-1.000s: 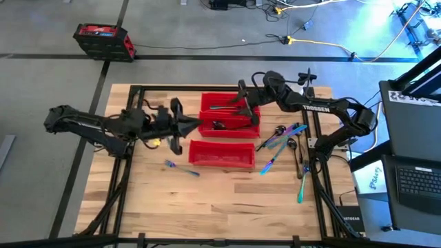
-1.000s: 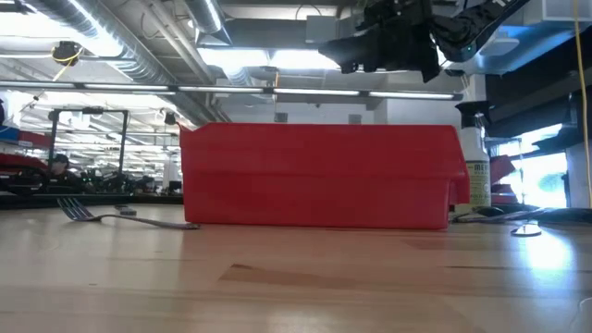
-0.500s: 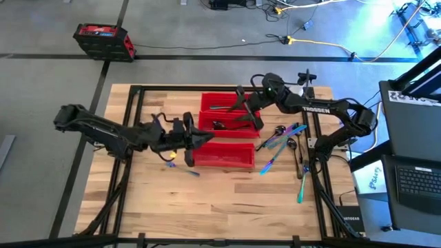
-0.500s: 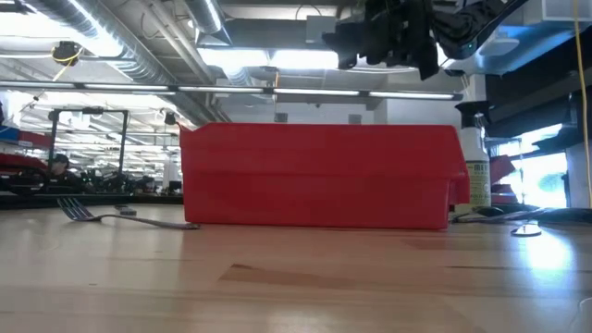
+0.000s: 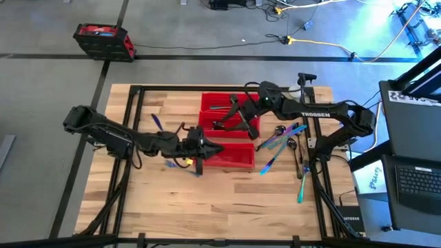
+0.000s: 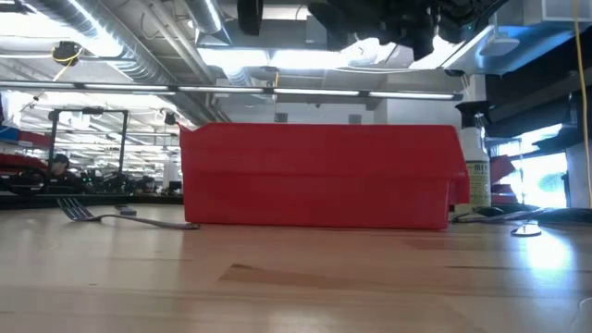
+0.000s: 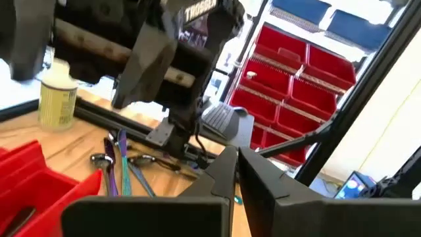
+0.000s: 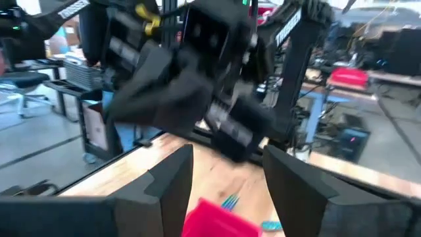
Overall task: Sort silverware
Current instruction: Put the purple fork into the top red bin
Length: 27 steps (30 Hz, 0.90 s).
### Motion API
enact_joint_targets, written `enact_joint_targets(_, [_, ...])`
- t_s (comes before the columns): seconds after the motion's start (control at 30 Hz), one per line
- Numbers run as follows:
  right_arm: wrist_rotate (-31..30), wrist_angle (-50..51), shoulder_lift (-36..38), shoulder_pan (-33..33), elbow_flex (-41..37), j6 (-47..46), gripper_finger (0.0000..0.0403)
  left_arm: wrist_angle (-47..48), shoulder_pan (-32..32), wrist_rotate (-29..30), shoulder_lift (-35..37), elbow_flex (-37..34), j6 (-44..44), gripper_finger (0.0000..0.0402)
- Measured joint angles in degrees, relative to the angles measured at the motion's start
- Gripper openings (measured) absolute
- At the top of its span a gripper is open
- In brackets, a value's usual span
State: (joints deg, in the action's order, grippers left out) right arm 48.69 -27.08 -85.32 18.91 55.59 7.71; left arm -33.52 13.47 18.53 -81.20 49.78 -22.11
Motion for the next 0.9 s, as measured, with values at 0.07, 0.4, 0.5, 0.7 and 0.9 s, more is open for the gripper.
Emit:
enact_joint_targets(0.07, [-2.0,0.0,0.0,-1.7,0.8,0.3,0.0168,-0.3,0.5,0.1,-0.7,0.0,0.3,0.0019])
enact_joint_targets(0.4, [-13.8,1.1,0.0,-10.1,1.8,4.6,0.0168,7.0,1.8,-3.0,-0.9,0.0,2.5,0.0146])
enact_joint_targets(0.5, [-17.3,2.5,0.0,-12.9,1.8,4.2,0.0168,11.5,1.7,-4.5,-0.8,0.0,4.4,0.0196])
enact_joint_targets(0.7, [-32.0,7.7,-0.1,-21.2,1.8,8.7,0.0168,22.2,0.2,-12.5,-0.5,0.0,10.2,0.0265])
enact_joint_targets(0.9, [-49.9,7.7,-0.1,-25.5,1.8,7.4,0.0168,24.7,1.5,-14.2,-0.5,0.0,15.1,0.0261])
